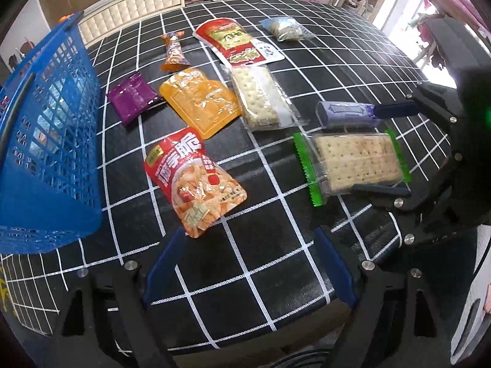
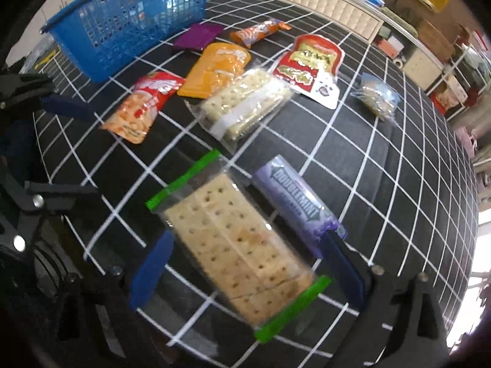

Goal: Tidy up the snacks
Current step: 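Reach the right gripper to the green-edged cracker pack and grasp it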

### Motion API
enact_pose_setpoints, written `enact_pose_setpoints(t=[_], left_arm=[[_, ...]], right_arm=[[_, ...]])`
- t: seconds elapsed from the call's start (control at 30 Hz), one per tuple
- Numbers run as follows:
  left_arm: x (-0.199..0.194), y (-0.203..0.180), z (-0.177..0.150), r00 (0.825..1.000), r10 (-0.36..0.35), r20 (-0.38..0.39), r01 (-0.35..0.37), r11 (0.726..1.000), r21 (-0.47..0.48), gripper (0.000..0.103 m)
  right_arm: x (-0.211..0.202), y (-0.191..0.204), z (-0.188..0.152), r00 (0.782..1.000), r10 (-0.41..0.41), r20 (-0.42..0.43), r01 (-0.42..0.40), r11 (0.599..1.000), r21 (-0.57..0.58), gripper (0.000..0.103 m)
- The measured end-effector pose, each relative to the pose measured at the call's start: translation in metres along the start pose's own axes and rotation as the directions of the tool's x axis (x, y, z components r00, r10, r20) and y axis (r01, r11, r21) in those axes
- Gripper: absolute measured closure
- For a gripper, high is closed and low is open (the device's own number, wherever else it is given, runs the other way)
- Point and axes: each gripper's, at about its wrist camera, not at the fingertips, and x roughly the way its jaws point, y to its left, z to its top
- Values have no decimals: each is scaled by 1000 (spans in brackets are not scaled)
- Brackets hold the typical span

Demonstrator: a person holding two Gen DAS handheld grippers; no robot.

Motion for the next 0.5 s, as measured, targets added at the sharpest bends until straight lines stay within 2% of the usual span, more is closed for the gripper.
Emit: enact_pose_setpoints(t=[0.23, 0.4, 0.5], left_arm=[[6, 3, 2, 1000, -8, -11, 8, 1000, -27, 19], [9, 2, 3, 999, -26, -19, 25, 999, -29, 19], [10, -1, 3, 999, -22, -23, 22, 1000, -11, 19]], right_arm=[[5, 2, 3, 1000, -5, 7, 6, 992, -127, 0], [5, 2, 6, 999, 33, -5, -34, 981, -190, 0], [7, 11, 3, 1000, 0, -4, -1, 962, -272, 0]])
